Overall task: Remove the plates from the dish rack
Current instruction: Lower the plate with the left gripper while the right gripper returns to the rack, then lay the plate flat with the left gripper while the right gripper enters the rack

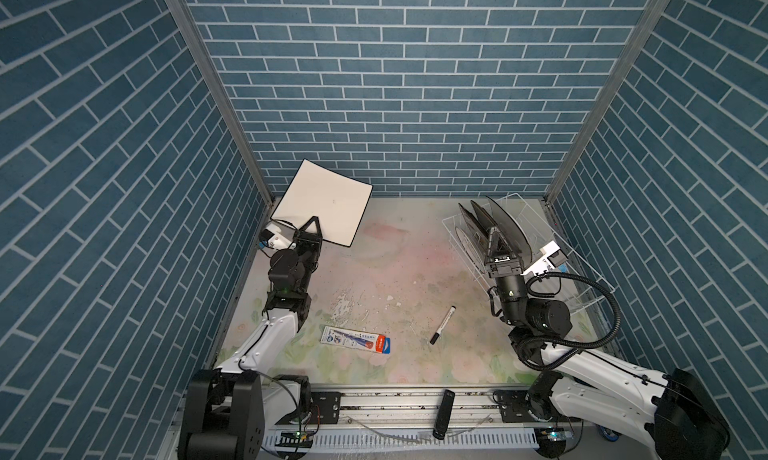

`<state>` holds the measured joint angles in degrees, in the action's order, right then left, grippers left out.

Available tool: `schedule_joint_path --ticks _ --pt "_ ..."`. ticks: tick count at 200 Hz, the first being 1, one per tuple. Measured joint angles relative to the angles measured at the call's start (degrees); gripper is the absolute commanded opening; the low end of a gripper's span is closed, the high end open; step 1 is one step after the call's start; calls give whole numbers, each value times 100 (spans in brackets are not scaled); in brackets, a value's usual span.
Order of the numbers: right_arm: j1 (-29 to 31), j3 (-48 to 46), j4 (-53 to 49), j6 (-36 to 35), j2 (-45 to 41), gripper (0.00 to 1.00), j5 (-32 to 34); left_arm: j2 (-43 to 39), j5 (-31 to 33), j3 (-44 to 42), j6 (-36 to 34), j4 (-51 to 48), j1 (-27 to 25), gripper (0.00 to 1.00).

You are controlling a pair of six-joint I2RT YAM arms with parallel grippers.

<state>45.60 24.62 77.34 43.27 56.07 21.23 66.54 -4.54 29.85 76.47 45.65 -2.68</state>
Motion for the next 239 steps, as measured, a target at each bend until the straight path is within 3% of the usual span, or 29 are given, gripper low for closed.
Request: schedule_joint_path --ticks 85,182,239 --pt "-37 26 -184 190 525 99 -55 372 365 -597 339 -96 586 0" --pt "-50 1456 -3340 855 796 99 -739 2074 192 -667 916 1460 807 0" --pt "-50 1847 -4234 1237 1847 99 -1486 2479 195 -675 977 2004 872 0"
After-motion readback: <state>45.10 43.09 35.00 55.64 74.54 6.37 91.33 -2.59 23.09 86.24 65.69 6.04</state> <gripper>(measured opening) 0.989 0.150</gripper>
